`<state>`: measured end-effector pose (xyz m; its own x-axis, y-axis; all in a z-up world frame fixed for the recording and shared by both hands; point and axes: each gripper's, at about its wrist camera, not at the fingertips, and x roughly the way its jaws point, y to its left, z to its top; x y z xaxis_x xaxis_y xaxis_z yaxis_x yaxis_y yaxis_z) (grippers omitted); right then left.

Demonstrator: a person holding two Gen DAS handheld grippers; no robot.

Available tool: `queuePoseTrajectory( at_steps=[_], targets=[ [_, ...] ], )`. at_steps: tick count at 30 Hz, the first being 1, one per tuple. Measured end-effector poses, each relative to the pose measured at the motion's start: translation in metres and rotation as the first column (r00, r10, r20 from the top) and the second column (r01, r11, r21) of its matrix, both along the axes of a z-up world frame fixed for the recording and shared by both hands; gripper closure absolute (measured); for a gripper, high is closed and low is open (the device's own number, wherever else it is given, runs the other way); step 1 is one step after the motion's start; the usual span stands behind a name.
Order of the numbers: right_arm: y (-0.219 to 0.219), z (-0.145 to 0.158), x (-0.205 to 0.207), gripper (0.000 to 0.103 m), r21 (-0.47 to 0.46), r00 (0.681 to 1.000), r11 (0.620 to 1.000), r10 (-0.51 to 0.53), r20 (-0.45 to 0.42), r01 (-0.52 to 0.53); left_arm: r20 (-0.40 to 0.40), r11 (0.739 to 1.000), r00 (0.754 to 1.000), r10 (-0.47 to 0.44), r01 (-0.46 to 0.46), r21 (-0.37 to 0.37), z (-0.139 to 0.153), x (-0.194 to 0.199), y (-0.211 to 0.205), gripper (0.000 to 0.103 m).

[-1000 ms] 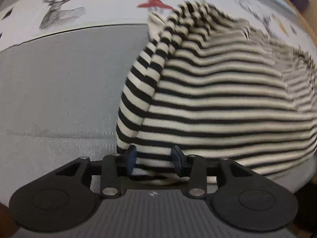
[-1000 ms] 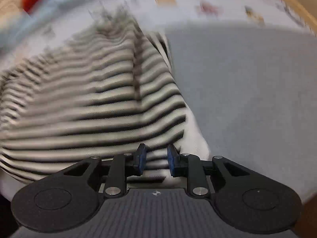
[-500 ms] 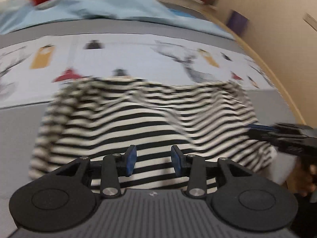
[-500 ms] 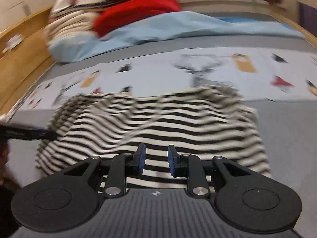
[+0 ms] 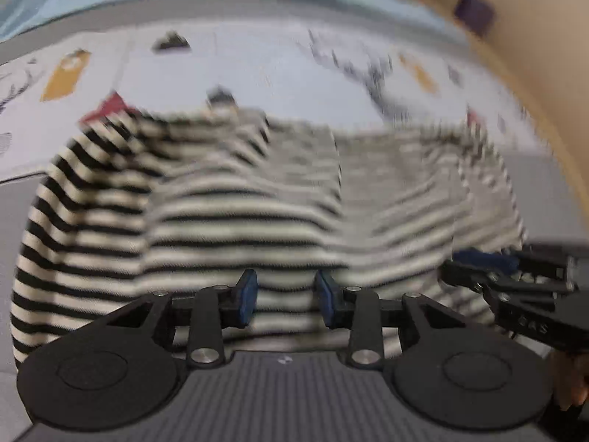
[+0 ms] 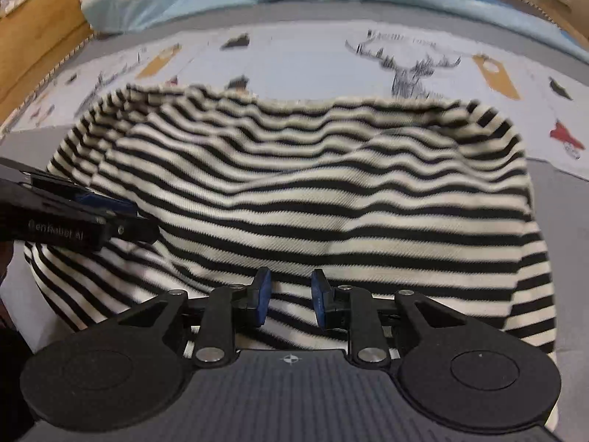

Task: Fold small clothes
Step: 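Fold the side edge over with both tools and open them, then lift both open tools away from the folded striped garment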

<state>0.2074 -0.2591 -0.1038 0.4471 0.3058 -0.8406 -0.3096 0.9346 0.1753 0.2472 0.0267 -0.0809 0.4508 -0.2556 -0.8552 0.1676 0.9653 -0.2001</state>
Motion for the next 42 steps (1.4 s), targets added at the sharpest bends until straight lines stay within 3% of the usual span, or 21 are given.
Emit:
queuePoseTrajectory(
  at_steps=[2, 3, 5, 8, 12, 14, 16, 17, 22, 25, 31, 34, 39, 42],
  targets=[
    [-0.012, 0.013, -0.003, 0.078, 0.035, 0.997, 0.998, -0.045, 0.070, 0.043, -0.008, 0.998, 0.998, 0.057, -0.057, -0.004, -0.002, 0.004, 0.012, 0.063],
    [-0.019, 0.015, -0.003, 0.078, 0.048, 0.994, 0.996, -0.074, 0.080, 0.071, -0.050, 0.996, 0.995, 0.081, -0.080, 0.025, -0.011, 0.008, 0.016, 0.066],
    [-0.037, 0.006, 0.002, 0.078, 0.018, 0.987, 0.987, -0.158, 0.036, 0.158, -0.128, 0.993, 0.987, 0.101, -0.093, 0.067, -0.024, 0.011, 0.019, 0.074],
    [-0.057, -0.011, 0.006, 0.078, -0.007, 0.969, 0.972, -0.236, -0.068, 0.236, -0.076, 0.993, 0.990, 0.120, -0.119, 0.027, -0.011, 0.008, 0.024, 0.074],
    [-0.068, 0.003, 0.002, 0.078, 0.026, 0.959, 0.958, -0.283, -0.031, 0.284, -0.013, 0.986, 0.986, 0.165, -0.165, -0.022, 0.004, 0.002, 0.036, 0.074],
    [-0.071, 0.004, 0.000, 0.078, -0.004, 0.955, 0.955, -0.296, -0.017, 0.296, -0.066, 0.982, 0.980, 0.189, -0.187, 0.032, -0.003, 0.001, 0.046, 0.074],
    [-0.074, -0.007, 0.000, 0.078, -0.075, 0.946, 0.946, -0.319, -0.060, 0.314, -0.152, 0.979, 0.968, 0.199, -0.190, 0.068, -0.017, -0.001, 0.056, 0.074],
    [-0.076, -0.012, -0.001, 0.078, -0.098, 0.942, 0.943, -0.327, -0.078, 0.319, -0.151, 0.977, 0.966, 0.209, -0.200, 0.071, -0.015, -0.002, 0.060, 0.073],
    [-0.082, 0.000, -0.011, 0.078, -0.096, 0.928, 0.927, -0.369, -0.050, 0.363, 0.025, 0.974, 0.976, 0.217, -0.218, 0.056, 0.025, -0.029, 0.087, 0.073],
    [-0.079, 0.020, -0.021, 0.077, -0.073, 0.927, 0.924, -0.375, 0.018, 0.375, 0.116, 0.977, 0.971, 0.208, -0.212, 0.024, 0.054, -0.055, 0.113, 0.070],
    [-0.018, 0.068, -0.054, 0.077, 0.038, 0.943, 0.966, -0.260, 0.208, 0.258, 0.276, 0.952, 0.911, 0.305, -0.285, -0.112, 0.107, -0.109, 0.169, 0.064],
    [0.033, 0.078, -0.074, 0.077, 0.067, 0.948, 0.986, -0.163, 0.271, 0.151, 0.289, 0.924, 0.880, 0.377, -0.335, -0.185, 0.114, -0.128, 0.191, 0.061],
    [0.116, 0.075, -0.103, 0.079, 0.108, 0.955, 0.992, 0.025, 0.297, -0.060, 0.305, 0.932, 0.881, 0.362, -0.344, -0.112, 0.114, -0.131, 0.204, 0.060],
    [0.163, 0.063, -0.114, 0.083, 0.061, 0.931, 0.975, 0.185, 0.315, -0.214, 0.291, 0.932, 0.885, 0.363, -0.346, -0.108, 0.107, -0.125, 0.211, 0.060]
  ],
)
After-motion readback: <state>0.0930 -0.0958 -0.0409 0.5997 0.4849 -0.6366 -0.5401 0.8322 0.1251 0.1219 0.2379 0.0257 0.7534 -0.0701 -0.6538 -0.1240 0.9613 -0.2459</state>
